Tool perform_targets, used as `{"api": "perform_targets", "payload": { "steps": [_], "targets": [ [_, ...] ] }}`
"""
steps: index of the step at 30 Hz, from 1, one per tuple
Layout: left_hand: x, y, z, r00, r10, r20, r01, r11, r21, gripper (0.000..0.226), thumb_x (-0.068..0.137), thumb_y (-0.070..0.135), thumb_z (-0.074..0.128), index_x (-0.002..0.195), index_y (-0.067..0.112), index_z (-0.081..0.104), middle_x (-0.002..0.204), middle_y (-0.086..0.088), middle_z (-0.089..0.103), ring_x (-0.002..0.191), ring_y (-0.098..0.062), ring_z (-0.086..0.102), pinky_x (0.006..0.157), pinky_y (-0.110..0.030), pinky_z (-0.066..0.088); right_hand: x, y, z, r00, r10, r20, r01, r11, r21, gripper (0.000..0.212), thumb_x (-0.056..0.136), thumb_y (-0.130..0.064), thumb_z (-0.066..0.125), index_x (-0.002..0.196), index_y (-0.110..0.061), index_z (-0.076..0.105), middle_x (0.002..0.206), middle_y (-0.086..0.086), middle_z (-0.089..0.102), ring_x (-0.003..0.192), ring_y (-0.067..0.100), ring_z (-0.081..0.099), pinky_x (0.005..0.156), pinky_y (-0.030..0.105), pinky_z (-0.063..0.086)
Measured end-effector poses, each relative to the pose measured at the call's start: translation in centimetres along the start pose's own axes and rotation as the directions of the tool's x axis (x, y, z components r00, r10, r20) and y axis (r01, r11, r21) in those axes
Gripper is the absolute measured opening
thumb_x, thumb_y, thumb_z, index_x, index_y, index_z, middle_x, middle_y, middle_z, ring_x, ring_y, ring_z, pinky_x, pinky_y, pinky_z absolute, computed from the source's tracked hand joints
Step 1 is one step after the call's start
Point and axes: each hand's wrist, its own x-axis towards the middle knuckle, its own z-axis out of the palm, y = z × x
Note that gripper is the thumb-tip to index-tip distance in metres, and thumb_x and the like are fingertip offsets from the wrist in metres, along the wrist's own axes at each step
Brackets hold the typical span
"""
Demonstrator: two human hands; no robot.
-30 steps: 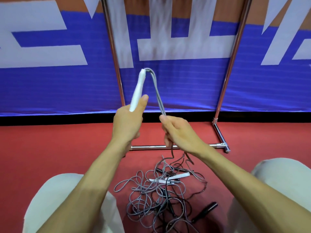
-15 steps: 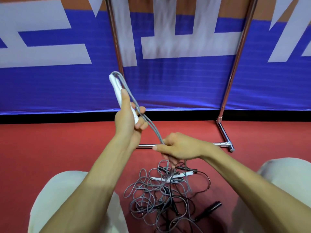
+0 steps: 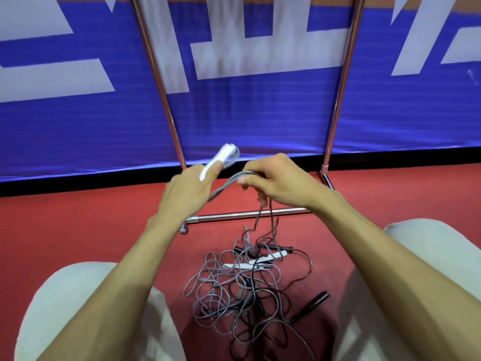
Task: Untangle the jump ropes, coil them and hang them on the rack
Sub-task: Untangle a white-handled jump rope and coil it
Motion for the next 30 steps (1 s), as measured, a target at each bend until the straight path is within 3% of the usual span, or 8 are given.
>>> {"api": "perform_targets", "payload": {
  "steps": [3,7,12,15,18,23,26,30],
  "targets": [
    [-0.7,1.2,0.7,0.973,0.041,0.227,-0.058,0.996,0.068,0.063,0.099,0.060,0.014,0.071,0.018,0.053,0.082,-0.010,0.058,0.086,-0.032,0.054,0.075,-0.037,0.040,0.2,0.4,-0.5,0.984,0.053,-0.170,-0.047,0.998,0.039,0.022,0.078,-0.031,0.076,0.071,-0.012,0.068,0.050,-0.002,0.056,0.042,0.008,0.047,0.047,0.018,0.036],
    [-1.4,1.6,0.5,0.941,0.145,0.305,-0.143,0.989,-0.030,0.078,0.091,0.071,0.000,0.061,0.013,0.042,0.061,-0.005,0.048,0.062,-0.026,0.045,0.064,-0.036,0.035,0.7,1.4,-1.1,0.910,0.211,-0.355,-0.221,0.975,0.015,0.046,0.055,-0.050,0.085,0.056,-0.011,0.060,0.044,-0.005,0.043,0.047,0.010,0.034,0.047,0.021,0.029],
    [-3.1,2.9,-0.1,0.864,0.388,0.321,-0.366,0.922,-0.129,0.077,0.101,0.055,0.008,0.092,0.001,0.062,0.059,-0.005,0.049,0.047,-0.011,0.038,0.053,-0.031,0.034,1.1,2.1,-1.9,0.928,0.366,-0.065,-0.299,0.839,0.455,0.030,0.059,-0.017,0.089,0.062,-0.008,0.060,0.050,0.000,0.050,0.047,0.010,0.046,0.057,0.030,0.049],
    [-3.5,3.0,-0.3,0.823,0.523,0.221,-0.480,0.849,-0.219,0.056,0.092,0.046,0.024,0.076,0.002,0.054,0.057,0.000,0.045,0.050,-0.012,0.036,0.053,-0.031,0.030,1.1,2.4,-1.8,0.925,0.378,0.028,-0.303,0.694,0.653,0.021,0.072,-0.003,0.077,0.068,-0.011,0.059,0.048,-0.002,0.046,0.042,0.009,0.039,0.046,0.021,0.037],
    [-3.2,2.8,-0.6,0.898,0.430,0.092,-0.378,0.862,-0.339,0.031,0.075,0.041,0.033,0.063,0.016,0.046,0.054,0.003,0.046,0.049,-0.012,0.038,0.054,-0.035,0.033,1.1,2.9,-1.1,0.926,0.372,0.059,-0.286,0.593,0.753,0.014,0.078,-0.002,0.070,0.074,-0.007,0.058,0.055,0.000,0.054,0.048,0.012,0.049,0.047,0.020,0.041],
    [-2.3,2.3,-0.9,0.983,0.165,-0.086,-0.186,0.858,-0.478,0.046,0.078,0.033,0.037,0.121,0.028,0.055,0.064,0.000,0.060,0.051,-0.008,0.058,0.052,-0.025,0.041,1.5,2.7,1.2,0.931,0.357,-0.074,-0.243,0.760,0.603,0.020,0.083,0.002,0.059,0.067,-0.009,0.063,0.058,0.003,0.057,0.052,0.017,0.042,0.048,0.024,0.034],
    [-1.6,1.9,-1.1,0.972,0.109,-0.210,-0.190,0.889,-0.416,0.031,0.091,0.015,0.040,0.116,0.021,0.058,0.060,-0.003,0.058,0.049,-0.009,0.052,0.046,-0.018,0.035,1.4,1.2,2.5,0.960,0.278,0.044,-0.270,0.867,0.418,0.018,0.094,-0.015,0.057,0.080,-0.008,0.066,0.063,0.006,0.064,0.045,0.014,0.048,0.042,0.020,0.040],
    [-1.0,1.3,-0.5,0.970,0.091,-0.224,-0.142,0.964,-0.225,0.027,0.082,0.029,0.031,0.088,0.020,0.056,0.074,-0.005,0.058,0.071,-0.027,0.052,0.059,-0.032,0.032,1.0,0.7,3.5,0.896,0.285,0.342,-0.336,0.936,0.100,0.030,0.097,-0.036,0.050,0.085,-0.011,0.062,0.054,0.005,0.065,0.052,0.019,0.064,0.055,0.025,0.053]
  ]
}}
